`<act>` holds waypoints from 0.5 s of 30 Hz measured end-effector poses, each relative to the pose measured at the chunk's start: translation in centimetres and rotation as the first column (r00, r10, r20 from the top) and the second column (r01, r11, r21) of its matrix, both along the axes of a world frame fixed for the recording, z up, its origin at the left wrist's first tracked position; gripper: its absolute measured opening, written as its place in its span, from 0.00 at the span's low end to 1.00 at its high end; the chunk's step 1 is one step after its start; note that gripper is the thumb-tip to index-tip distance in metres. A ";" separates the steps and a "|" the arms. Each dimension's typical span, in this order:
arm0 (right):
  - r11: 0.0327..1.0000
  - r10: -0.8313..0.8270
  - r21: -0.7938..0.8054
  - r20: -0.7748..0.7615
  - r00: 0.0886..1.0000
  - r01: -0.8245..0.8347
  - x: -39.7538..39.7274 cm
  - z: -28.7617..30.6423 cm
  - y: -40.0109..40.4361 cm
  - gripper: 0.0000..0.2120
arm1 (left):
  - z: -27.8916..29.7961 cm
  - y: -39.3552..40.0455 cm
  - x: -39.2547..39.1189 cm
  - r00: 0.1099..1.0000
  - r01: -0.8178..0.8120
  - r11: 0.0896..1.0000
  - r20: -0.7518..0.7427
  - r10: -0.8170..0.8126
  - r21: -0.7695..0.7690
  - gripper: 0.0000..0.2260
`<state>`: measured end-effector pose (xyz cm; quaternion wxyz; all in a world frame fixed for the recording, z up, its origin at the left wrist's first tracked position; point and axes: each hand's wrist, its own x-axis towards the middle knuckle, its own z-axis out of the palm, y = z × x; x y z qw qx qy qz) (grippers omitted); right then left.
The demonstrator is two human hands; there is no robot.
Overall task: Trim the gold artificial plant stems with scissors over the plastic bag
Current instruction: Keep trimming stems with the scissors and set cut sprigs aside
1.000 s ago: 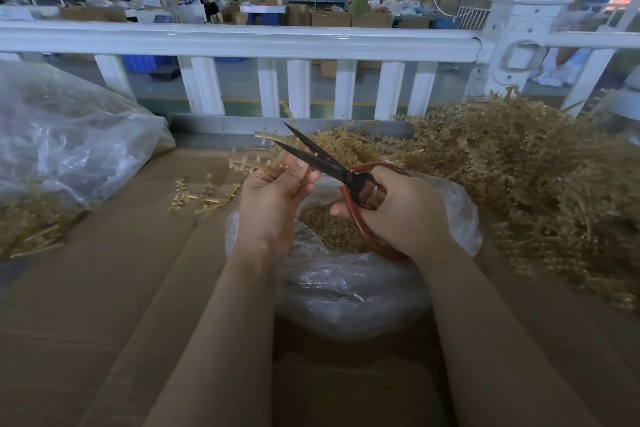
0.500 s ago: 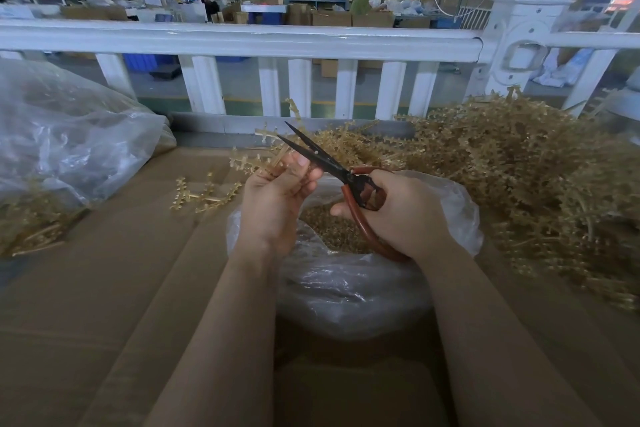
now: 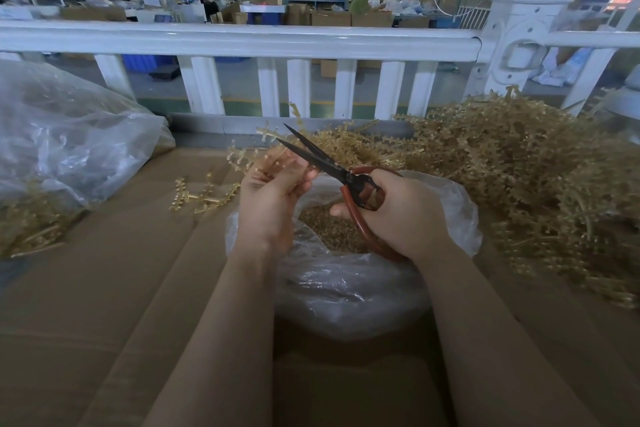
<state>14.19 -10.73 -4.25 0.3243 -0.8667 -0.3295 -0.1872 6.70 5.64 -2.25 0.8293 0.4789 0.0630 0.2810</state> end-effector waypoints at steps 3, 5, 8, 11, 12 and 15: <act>1.000 -0.020 -0.002 0.020 1.000 0.020 -0.1 0.1 -0.1 0.22 | -0.1 -0.1 0.1 1.000 0.000 0.997 0.009 -0.001 0.082 0.09; 0.999 -0.030 -0.019 0.018 0.999 0.030 -0.1 0.2 -0.1 0.20 | -0.1 -0.1 0.1 1.000 -0.001 0.991 0.010 0.000 0.137 0.09; 0.998 -0.034 -0.042 0.037 0.999 0.036 -0.2 0.3 -0.1 0.21 | -0.3 0.0 0.2 1.000 -0.013 0.984 0.025 0.008 0.180 0.08; 0.997 -0.043 -0.058 0.049 0.998 0.046 -0.3 0.5 0.0 0.17 | -0.6 0.2 0.3 0.998 -0.052 0.978 0.038 0.046 0.203 0.05; 0.996 -0.051 -0.065 0.056 0.997 0.055 -0.4 0.5 0.0 0.16 | -0.7 0.2 0.4 0.998 -0.064 0.976 0.042 0.057 0.209 0.03; 0.993 -0.077 -0.078 0.083 0.994 0.084 -0.4 0.6 0.0 0.13 | -0.9 0.2 0.7 0.995 -0.098 0.971 0.046 0.090 0.217 0.03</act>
